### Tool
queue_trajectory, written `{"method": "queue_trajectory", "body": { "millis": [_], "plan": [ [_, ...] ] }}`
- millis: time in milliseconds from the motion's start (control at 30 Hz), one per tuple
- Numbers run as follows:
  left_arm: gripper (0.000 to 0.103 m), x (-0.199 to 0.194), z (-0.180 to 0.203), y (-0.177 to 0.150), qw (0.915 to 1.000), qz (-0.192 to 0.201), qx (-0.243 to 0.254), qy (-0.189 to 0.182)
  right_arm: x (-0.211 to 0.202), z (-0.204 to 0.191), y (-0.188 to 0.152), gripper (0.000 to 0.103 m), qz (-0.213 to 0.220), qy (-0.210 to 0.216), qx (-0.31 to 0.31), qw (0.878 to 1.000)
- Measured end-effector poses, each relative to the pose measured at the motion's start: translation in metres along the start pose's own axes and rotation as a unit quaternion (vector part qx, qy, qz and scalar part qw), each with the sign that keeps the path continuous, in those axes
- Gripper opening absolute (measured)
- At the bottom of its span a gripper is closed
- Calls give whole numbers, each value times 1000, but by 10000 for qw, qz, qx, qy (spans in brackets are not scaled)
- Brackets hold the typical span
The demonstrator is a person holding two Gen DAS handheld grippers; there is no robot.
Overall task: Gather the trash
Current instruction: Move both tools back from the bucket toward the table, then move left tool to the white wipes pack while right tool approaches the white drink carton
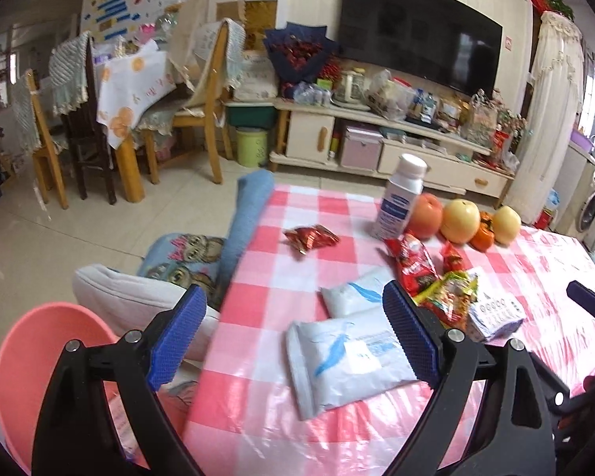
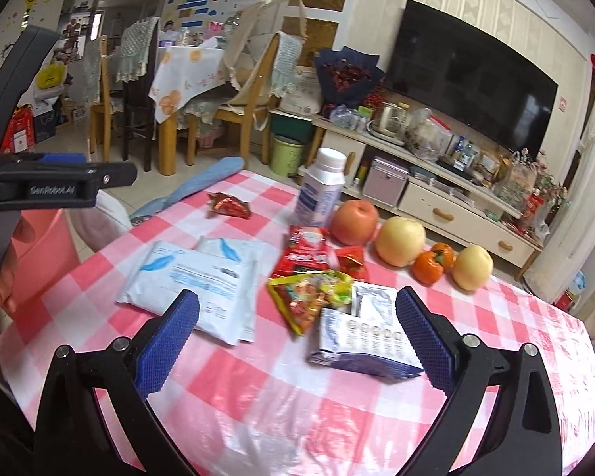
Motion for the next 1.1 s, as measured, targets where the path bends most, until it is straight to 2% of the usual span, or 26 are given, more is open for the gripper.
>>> {"method": "queue_trajectory", "body": {
  "millis": [367,667,867,1100],
  "plan": [
    [91,22,50,-13,9976,-333,447,-402,4,52,-12,98,-141,-309,347,9988],
    [91,42,85,-28,9933,-666,801,-497,9,75,-20,98,-268,-431,387,9980],
    [91,55,101,-35,9904,-876,1000,-389,11,83,-22,98,-336,-441,410,9976],
    [91,67,106,-39,9895,-1021,1011,-188,14,93,-26,98,-396,-518,450,9969]
  ]
}}
Point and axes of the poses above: each gripper's, at about its wrist camera, not at the fingertips, and x roughly the way its jaws point, z to its right, y to its top, the point moved 1 cm from there along x, roughly the way its jaws point, and after that the axes turned 2 degrees about z, right-handed, at the moved point
